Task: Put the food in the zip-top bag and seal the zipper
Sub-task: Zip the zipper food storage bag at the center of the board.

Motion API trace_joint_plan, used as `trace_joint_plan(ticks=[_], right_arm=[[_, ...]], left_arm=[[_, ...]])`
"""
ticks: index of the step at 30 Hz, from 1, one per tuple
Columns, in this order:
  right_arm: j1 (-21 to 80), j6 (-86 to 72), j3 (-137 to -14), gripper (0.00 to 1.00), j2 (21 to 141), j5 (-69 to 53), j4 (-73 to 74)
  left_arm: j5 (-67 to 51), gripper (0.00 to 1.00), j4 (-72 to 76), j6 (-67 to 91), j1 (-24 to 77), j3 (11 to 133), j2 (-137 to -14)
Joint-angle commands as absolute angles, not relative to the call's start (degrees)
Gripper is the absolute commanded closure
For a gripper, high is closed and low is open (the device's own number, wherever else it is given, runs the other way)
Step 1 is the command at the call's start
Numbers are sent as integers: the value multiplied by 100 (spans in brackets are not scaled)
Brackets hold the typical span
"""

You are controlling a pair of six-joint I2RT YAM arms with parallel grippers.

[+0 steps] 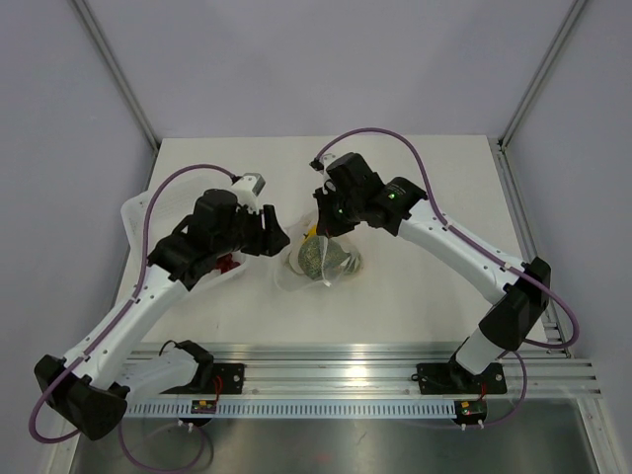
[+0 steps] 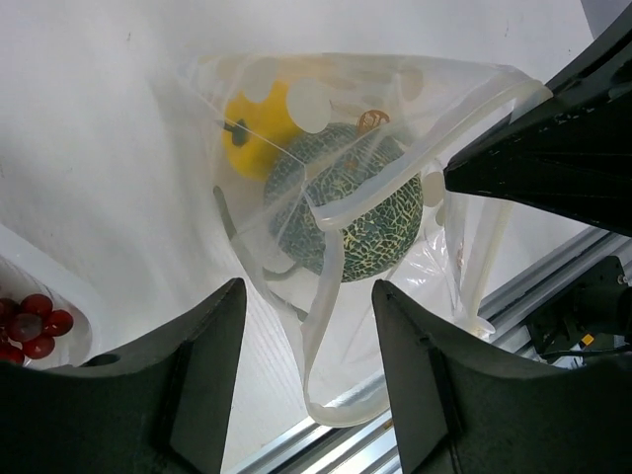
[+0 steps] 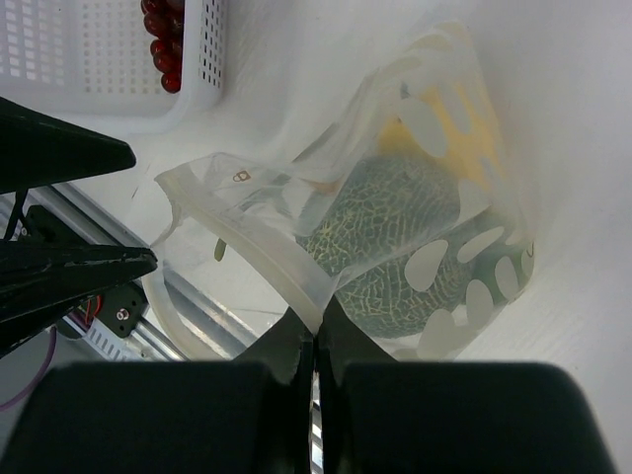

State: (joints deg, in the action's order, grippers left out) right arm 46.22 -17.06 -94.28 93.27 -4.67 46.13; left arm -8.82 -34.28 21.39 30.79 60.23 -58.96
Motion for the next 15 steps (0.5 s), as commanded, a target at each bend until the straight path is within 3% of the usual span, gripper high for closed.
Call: trace_joint_plan(ticks=[1, 7, 10, 11, 12, 13, 15], right_arm=[[4579, -1634, -9475, 99, 9097, -563, 4289], [4588, -1670, -9396, 99, 9053, -518, 4351], [4579, -1670, -9282, 99, 8930, -597, 4254], [4579, -1653, -9246, 98, 8877, -589, 4237], [4588, -1652, -9220, 91, 8842, -537, 4236], [4579, -1644, -9141, 86, 8807, -510, 4236], [4579, -1652, -9044, 71, 8684, -396, 4245]], left_arm=[[-1116, 44, -2945, 2074, 3094, 5846, -5915], [-1591, 49, -2611, 2215, 3094, 5810, -6249], [-1582, 64, -2593, 2224, 3094, 5871, -6512], [-1547, 85, -2697, 2232, 3094, 5949, -6565], [-1538, 96, -2750, 2250, 3094, 5994, -6609], [-1529, 100, -2777, 2311, 3094, 6020, -6592], [-1494, 100, -2690, 2399, 3085, 5977, -6400]])
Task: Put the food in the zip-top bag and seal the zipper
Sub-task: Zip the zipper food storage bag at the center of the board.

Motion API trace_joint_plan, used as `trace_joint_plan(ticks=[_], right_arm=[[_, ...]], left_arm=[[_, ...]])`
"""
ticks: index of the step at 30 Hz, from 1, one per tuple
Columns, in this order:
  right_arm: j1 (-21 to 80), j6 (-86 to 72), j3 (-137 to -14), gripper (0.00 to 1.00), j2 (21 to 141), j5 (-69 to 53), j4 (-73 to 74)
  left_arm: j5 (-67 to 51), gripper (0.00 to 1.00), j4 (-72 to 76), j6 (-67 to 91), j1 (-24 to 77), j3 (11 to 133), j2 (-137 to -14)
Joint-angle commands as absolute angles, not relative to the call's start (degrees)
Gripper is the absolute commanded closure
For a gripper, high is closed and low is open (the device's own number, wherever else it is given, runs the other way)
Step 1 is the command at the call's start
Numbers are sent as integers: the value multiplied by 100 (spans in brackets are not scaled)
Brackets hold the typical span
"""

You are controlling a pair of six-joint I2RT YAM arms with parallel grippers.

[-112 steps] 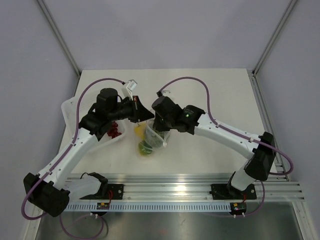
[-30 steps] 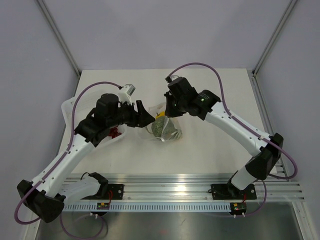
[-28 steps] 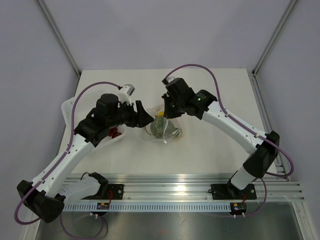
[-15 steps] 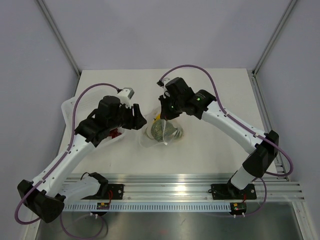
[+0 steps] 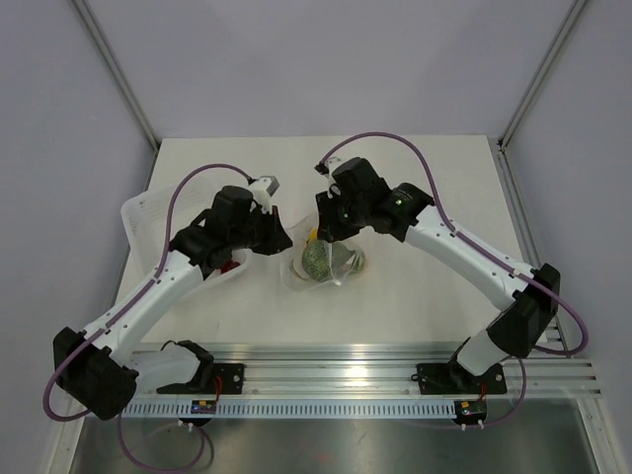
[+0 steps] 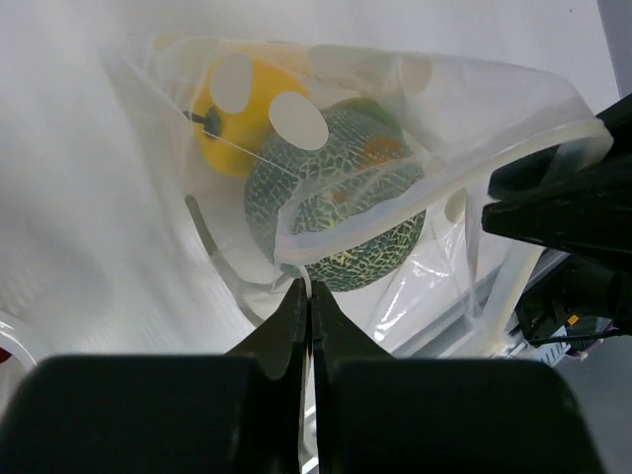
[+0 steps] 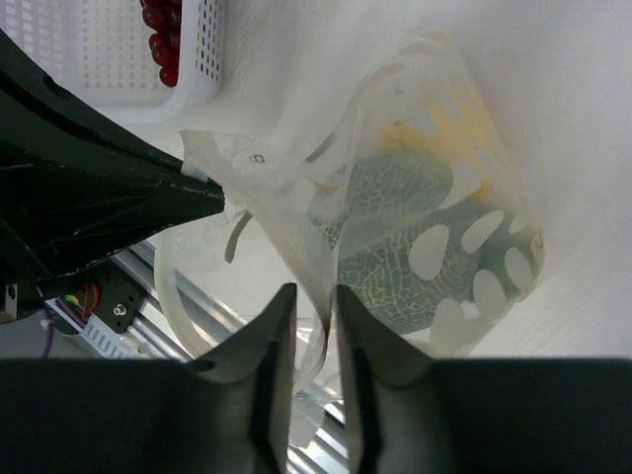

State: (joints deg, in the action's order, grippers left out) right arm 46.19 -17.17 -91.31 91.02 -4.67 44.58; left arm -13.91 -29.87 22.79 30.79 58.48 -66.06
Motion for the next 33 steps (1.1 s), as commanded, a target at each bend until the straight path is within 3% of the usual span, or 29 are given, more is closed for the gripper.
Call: trace_joint_plan(ticks=[1, 9, 14, 16, 19, 24, 30, 33], right_arm=[[4588, -1670, -8957, 64, 8649, -343, 4289], [4772, -2109, -8780, 61, 8604, 596, 4614], [4843, -2416, -8807, 67, 8552, 1281, 4737], [4834, -2478, -8824, 60, 8456, 1484, 4851], [5017, -2304, -8457, 40, 7973, 1442, 4416], [5142, -1995, -6992, 40, 6322, 1467, 2879], [5124, -951, -5173, 42, 4502, 1310, 1296], [5133, -836, -4686, 43, 4096, 1485, 1309]], left_arm=[[-1485, 100, -2646, 2486, 3085, 5950, -6329], [-1520, 100, -2558, 2593, 3015, 6073, -6275], [-1643, 100, -2592, 2593, 2962, 6178, -6293], [-1661, 100, -2628, 2645, 2936, 6196, -6241], [-1635, 100, -2742, 2890, 2874, 6284, -6179], [-1863, 100, -2663, 3532, 2865, 6337, -6214], [-1328, 100, -2953, 4253, 2857, 6513, -6284], [-1239, 100, -2944, 4403, 2786, 6504, -6354]])
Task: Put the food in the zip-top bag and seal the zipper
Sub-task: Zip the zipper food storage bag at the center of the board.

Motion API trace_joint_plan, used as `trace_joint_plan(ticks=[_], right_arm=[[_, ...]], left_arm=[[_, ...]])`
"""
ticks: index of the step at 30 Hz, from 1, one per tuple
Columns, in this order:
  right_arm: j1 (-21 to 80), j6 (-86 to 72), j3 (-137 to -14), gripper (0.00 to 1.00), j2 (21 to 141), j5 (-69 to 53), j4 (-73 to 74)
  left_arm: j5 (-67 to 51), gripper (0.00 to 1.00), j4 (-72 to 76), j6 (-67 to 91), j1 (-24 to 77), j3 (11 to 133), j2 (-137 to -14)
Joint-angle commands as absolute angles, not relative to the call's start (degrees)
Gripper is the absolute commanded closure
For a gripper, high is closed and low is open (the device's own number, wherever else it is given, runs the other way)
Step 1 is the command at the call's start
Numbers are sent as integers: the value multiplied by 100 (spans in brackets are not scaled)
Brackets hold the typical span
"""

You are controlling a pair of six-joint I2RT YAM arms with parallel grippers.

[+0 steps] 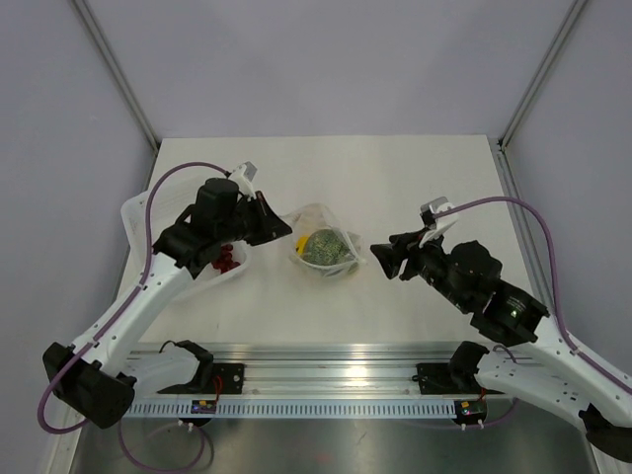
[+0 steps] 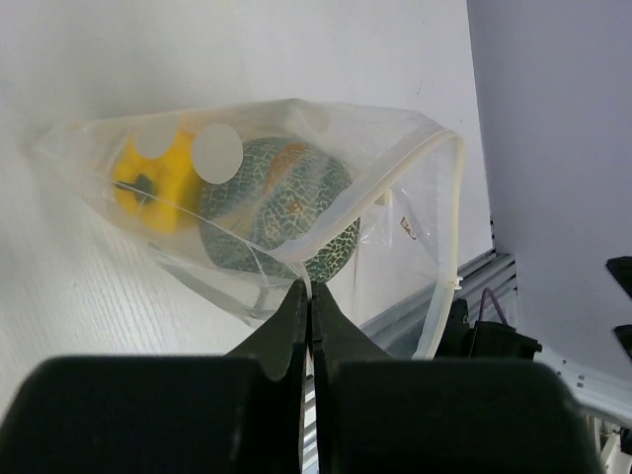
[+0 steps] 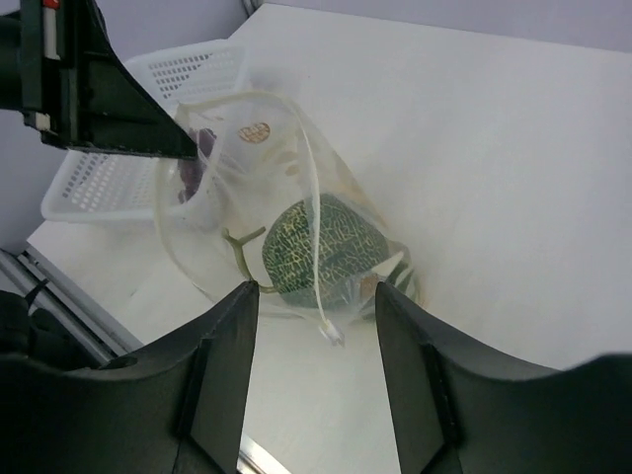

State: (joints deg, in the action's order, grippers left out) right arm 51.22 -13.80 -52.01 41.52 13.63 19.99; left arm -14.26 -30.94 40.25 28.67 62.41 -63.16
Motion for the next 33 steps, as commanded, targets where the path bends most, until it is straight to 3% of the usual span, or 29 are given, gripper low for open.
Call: trace_joint_plan(ticks=[1, 11, 25, 32, 33], right_arm=[[5133, -878, -4632, 43, 4044, 1451, 1397], [5124, -1293, -3833, 45, 4130, 1048, 1038], [5326, -501, -2883, 48, 4957, 686, -1177], [5396, -431, -2549, 62, 4992, 967, -2205], [5396, -439, -2549, 68, 4992, 975, -2302]], left_arm=[[-1291, 100, -2901, 4403, 2734, 6504, -6415], [-1644, 100, -2663, 4403, 2373, 6302, -6600], [-1705, 100, -2663, 4386, 2268, 6284, -6592], [-1837, 100, -2523, 4465, 2268, 6153, -6627], [-1837, 100, -2531, 4482, 2268, 6144, -6610]])
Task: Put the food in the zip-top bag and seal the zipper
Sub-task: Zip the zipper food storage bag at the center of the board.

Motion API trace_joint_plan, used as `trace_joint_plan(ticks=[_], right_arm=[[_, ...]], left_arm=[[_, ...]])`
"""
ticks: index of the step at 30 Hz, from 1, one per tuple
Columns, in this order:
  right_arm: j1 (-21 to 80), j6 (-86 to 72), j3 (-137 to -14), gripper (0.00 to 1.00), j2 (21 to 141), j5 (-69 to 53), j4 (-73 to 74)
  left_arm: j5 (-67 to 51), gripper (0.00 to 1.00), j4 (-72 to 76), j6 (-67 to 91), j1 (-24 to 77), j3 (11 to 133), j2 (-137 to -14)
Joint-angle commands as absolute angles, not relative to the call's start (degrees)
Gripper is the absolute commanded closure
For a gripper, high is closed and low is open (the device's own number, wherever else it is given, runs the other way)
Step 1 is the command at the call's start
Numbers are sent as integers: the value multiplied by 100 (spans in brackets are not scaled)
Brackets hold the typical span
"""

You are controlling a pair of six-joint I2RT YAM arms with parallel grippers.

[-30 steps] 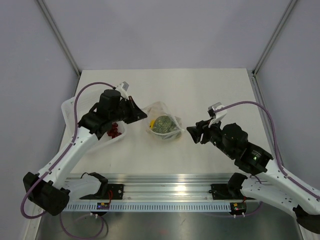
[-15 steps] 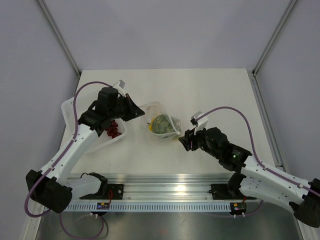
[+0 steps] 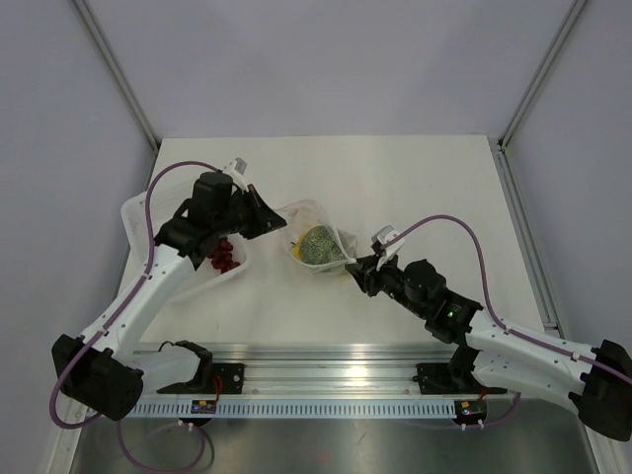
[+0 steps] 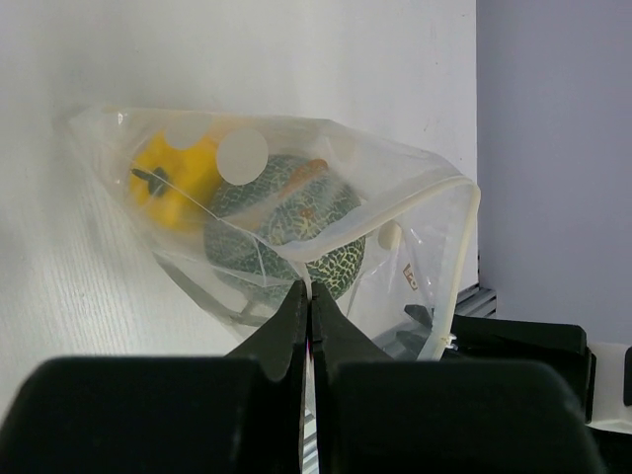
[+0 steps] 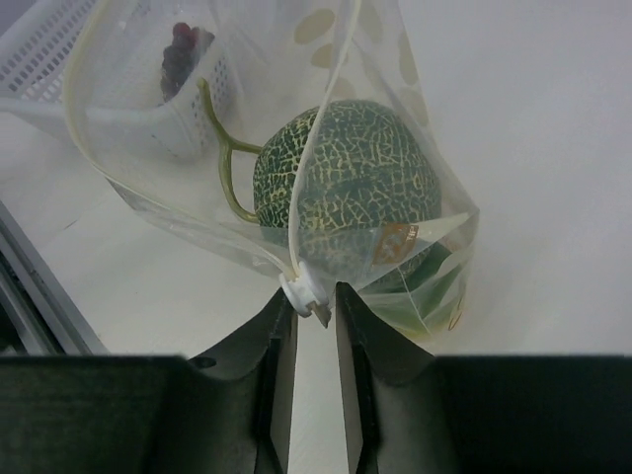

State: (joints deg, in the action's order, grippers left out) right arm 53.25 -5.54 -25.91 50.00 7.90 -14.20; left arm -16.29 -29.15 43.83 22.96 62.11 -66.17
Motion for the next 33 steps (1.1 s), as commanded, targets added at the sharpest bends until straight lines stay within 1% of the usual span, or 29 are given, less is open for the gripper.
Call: trace_joint_plan(ticks=[1, 3, 4, 6, 7, 11, 13, 14, 16, 17, 18, 20, 23, 26, 27, 28, 29, 31, 32, 33], right_arm=[[5396, -422, -2540, 73, 4983, 976, -2303], [5396, -413, -2558, 81, 5018, 993, -2259], [5405, -396, -2549, 88, 4992, 1028, -2267], [5397, -396, -2496, 94, 4949, 1046, -2355], [5396, -378, -2496, 100, 4887, 1063, -2355], [5396, -168, -2601, 100, 4773, 1142, -2189], [5397, 130, -2724, 100, 4746, 1169, -2127], [5396, 245, -2768, 100, 4729, 1160, -2066], [5405, 560, -2900, 100, 4676, 1117, -1961], [5388, 702, -3074, 100, 4658, 1047, -1716], [5388, 955, -3172, 100, 4650, 959, -1592], [5361, 1220, -3461, 100, 4693, 564, -1172], [5204, 1494, -3769, 100, 4728, 159, -889], [4791, 1538, -4068, 100, 4737, -376, -669], [4660, 1521, -4182, 100, 4816, -587, -564], [4449, 1521, -4427, 100, 4886, -998, -432], [4386, 1529, -4543, 100, 4948, -1167, -196], [4316, 1687, -4815, 100, 5150, -1563, -27], [4315, 1731, -4869, 100, 5203, -1651, 269], [4307, 1784, -4913, 100, 5264, -1826, 316]], left_arm=[[-1828, 100, -2523, 4474, 2268, 6126, -6609], [-1828, 100, -2522, 4491, 2268, 6126, -6592], [-1828, 100, -2522, 4483, 2268, 6126, -6583], [-1819, 100, -2531, 4483, 2268, 6126, -6574], [-1819, 100, -2540, 4474, 2268, 6126, -6566], [-1959, 99, -2435, 4255, 2268, 6108, -6495], [-2240, 59, -2338, 3912, 2268, 6152, -6443], [-2293, 44, -2381, 3781, 2259, 6187, -6416], [-2102, 22, -2671, 3254, 2267, 6371, -6259], [-1970, 18, -2768, 2817, 2259, 6442, -6162], [-1673, 17, -2908, 2586, 2259, 6495, -6057], [-1390, 18, -2813, 2129, 2259, 6487, -5707], [-1432, 24, -2348, 1076, 2259, 6381, -5232], [-2054, 27, -1637, 539, 2259, 6188, -4896], [-2640, 28, -1295, 397, 2267, 6170, -4774], [-2933, 29, -1127, 274, 2268, 6153, -4764], [-3127, 32, -994, 185, 2276, 6187, -4772], [-3785, 32, -713, 62, 2311, 6249, -4921], [-4336, 32, -581, -165, 2372, 6258, -5000], [-4559, 33, -519, -289, 2434, 6240, -5149]])
